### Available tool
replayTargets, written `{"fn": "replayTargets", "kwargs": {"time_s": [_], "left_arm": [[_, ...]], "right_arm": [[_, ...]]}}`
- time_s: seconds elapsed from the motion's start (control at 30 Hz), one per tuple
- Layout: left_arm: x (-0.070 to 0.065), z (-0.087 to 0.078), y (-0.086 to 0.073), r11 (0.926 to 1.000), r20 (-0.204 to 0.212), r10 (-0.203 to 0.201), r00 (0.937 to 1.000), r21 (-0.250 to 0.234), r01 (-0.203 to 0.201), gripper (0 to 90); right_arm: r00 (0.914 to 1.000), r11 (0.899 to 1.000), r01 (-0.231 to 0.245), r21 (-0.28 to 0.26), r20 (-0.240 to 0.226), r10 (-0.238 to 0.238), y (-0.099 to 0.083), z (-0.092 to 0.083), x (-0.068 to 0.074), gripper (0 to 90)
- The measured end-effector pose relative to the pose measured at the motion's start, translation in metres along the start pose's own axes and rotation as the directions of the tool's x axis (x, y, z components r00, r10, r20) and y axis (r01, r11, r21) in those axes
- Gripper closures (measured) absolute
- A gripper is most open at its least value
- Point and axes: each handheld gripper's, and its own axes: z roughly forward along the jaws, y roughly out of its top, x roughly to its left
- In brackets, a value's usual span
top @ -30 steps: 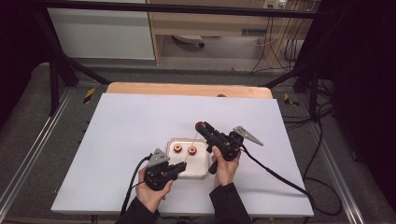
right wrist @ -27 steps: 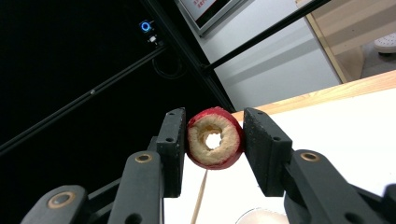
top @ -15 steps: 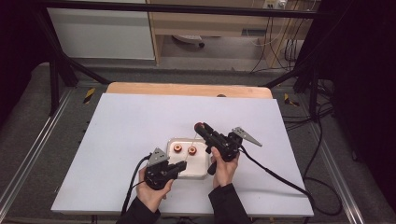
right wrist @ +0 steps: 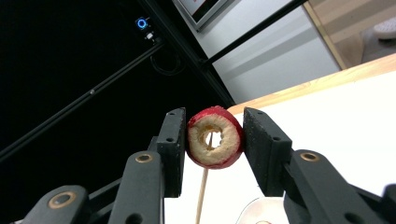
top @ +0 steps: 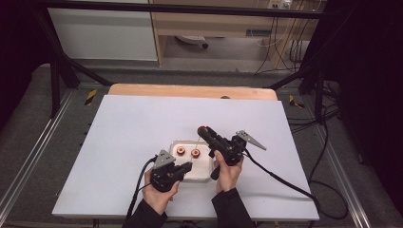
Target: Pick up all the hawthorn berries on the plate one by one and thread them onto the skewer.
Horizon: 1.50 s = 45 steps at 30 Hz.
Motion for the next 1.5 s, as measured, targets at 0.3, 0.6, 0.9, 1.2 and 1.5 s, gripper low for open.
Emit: {"fn": "replayTargets", "kwargs": {"time_s": [0.3, 0.6, 0.9, 1.2, 1.5], "left_arm": [[0.003, -0.006, 0.002, 0.9992, 0.014, 0.016, 0.9998, 0.036, -0.016, 88.7], [-0.003, 0.003, 0.0, 0.9999, 0.019, -0.013, 0.9997, 0.007, 0.013, 88.7], [0.0, 0.006, 0.012, 0.9996, 0.007, -0.025, 0.9997, -0.01, 0.025, 88.7], [0.007, 0.01, 0.021, 0.9995, -0.004, -0.022, 0.9997, -0.022, 0.022, 88.7], [0.012, 0.011, 0.02, 0.9997, 0.001, 0.023, 0.9997, 0.007, -0.023, 88.6]], "right_arm": [[0.998, 0.995, 0.064, 0.076, -0.01, -0.063, 0.002, -0.002, -0.003, 61.3], [0.9999, 0.998, 0.013, 0.056, -0.001, -0.013, 0.001, -0.002, -0.002, 61.4], [0.9999, 0.997, -0.006, 0.082, -0.015, 0.007, -0.007, -0.003, 0.0, 61.5], [0.9997, 0.988, 0.014, 0.157, -0.024, -0.011, -0.023, -0.003, 0.0, 61.5], [0.9995, 0.98, 0.028, 0.196, -0.022, -0.024, -0.03, -0.003, 0.0, 61.3]]}}
